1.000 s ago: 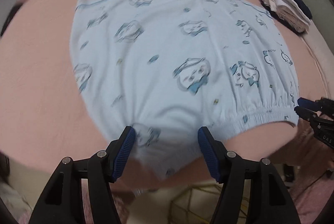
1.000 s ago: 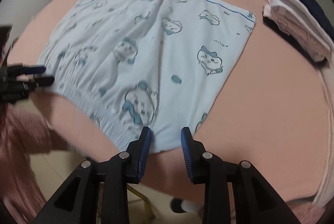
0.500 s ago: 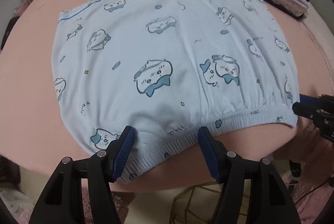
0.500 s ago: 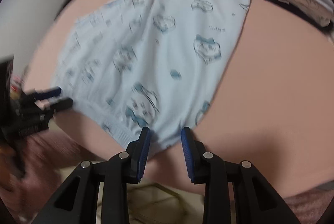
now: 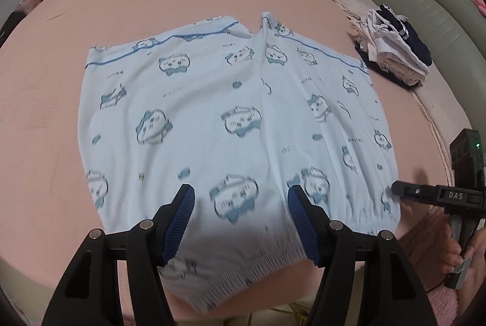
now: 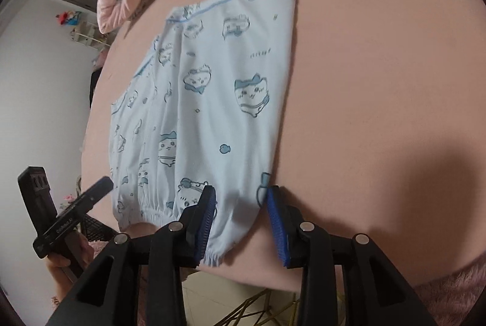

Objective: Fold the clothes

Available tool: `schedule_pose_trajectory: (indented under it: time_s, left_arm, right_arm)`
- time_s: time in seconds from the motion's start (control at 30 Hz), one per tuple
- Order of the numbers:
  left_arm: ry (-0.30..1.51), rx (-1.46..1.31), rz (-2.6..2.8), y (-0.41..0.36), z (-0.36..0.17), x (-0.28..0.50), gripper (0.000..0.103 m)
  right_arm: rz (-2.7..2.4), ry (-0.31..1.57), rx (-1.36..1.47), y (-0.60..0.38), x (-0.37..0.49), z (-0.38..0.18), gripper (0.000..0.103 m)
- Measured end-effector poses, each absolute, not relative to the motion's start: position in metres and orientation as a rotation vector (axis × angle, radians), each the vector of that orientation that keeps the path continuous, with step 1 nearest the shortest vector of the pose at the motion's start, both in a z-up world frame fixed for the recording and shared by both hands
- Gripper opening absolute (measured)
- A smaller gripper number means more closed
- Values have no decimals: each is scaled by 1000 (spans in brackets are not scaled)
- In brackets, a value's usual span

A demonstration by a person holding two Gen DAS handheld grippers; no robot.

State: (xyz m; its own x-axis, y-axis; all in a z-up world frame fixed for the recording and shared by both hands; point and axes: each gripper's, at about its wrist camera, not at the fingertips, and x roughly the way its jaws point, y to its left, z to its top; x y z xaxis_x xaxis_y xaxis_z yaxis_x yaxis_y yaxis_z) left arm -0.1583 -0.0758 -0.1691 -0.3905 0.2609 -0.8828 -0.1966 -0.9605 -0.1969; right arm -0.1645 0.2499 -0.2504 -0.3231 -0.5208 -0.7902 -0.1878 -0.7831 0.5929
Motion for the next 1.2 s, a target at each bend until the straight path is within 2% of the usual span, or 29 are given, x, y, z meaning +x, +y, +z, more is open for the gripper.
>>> schedule_pose_trajectory:
  time_s: [0.13,0.17,0.2,0.23,0.3,0.63,0.73,0.77,0.8,0.87,0.97,1.03,1.07,1.1,1.2]
  left_arm:
    - [-139,-1555,2409,-86,-174,-168,61]
    - [-153,-1557,2408,-88,-174,-168,61]
    - [-168,-1559,2407,-89,-175,-169,61]
    - [-183,-1561,2406,-91,-176,-169,61]
    - [-212,-1565,2404,-95,-177,-170,61]
    - [-400,-1547,2378,-124,-180,-162,62]
    - [-475,-1557,2340,-135,-188,-154,61]
    - [-473,-1552,2338,-135,-188,-152,61]
    - [-469,-1544,2336,-134,-187,-150,61]
    - [-455,-1490,2338,-130,-179,-147,61]
    - [-450,-1417,2262,-111,-169,-148,61]
    - [-419,-1429,2205,-92,-172,-154,61]
    - [-409,-1439,2175,-84,-173,-157,61]
    - [-429,-1477,2140,-77,-179,-161,61]
    - [-451,-1568,2091,-64,-192,-168,61]
  right_arm:
    - [-2182,-1015,1652,245,-178,-260,34]
    - [-2187,-1036,1646,248,-180,-260,26]
    - [-2200,-1047,1648,253,-180,-261,5]
    - [-2209,-1054,1651,258,-181,-261,2]
    - [-2206,-1048,1646,260,-181,-260,1]
    - [-2155,-679,1468,164,-234,-181,1]
    - [-2088,-539,1526,113,-251,-193,2]
    - [-2048,-479,1587,95,-258,-207,7]
    - [-2005,-424,1670,81,-265,-225,17]
    - [-1982,-394,1732,69,-269,-243,17]
    - [-2014,-484,1599,85,-257,-212,19]
    - [-2064,-502,1497,102,-241,-187,30]
    - [-2095,-482,1476,109,-233,-179,43]
    - [-2140,-444,1471,116,-224,-174,47]
    - [-2287,-351,1497,136,-203,-179,47]
